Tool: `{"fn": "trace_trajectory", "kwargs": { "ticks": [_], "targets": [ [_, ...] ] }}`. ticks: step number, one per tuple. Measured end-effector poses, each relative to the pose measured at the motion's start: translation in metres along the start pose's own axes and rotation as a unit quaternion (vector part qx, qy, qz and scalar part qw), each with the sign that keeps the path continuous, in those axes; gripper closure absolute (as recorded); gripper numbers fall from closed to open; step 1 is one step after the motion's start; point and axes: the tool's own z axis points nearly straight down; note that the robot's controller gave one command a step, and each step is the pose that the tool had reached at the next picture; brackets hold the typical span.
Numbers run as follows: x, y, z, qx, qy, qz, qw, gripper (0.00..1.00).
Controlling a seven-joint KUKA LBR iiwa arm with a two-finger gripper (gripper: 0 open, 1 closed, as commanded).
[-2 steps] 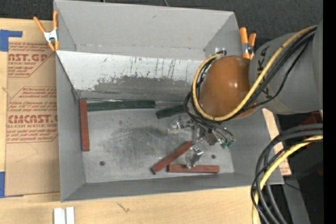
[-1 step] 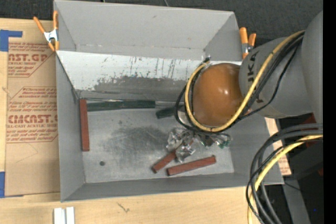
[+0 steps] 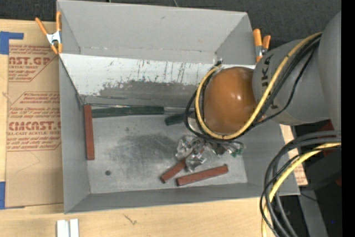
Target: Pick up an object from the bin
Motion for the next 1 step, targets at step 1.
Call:
{"fn": "trace_trajectory", "kwargs": {
  "ticks": [1],
  "targets": [
    [-0.0048, 0.0083, -0.1327, -0.007, 0.0031, -0.048, 0.9988, 1.0]
  ]
}}
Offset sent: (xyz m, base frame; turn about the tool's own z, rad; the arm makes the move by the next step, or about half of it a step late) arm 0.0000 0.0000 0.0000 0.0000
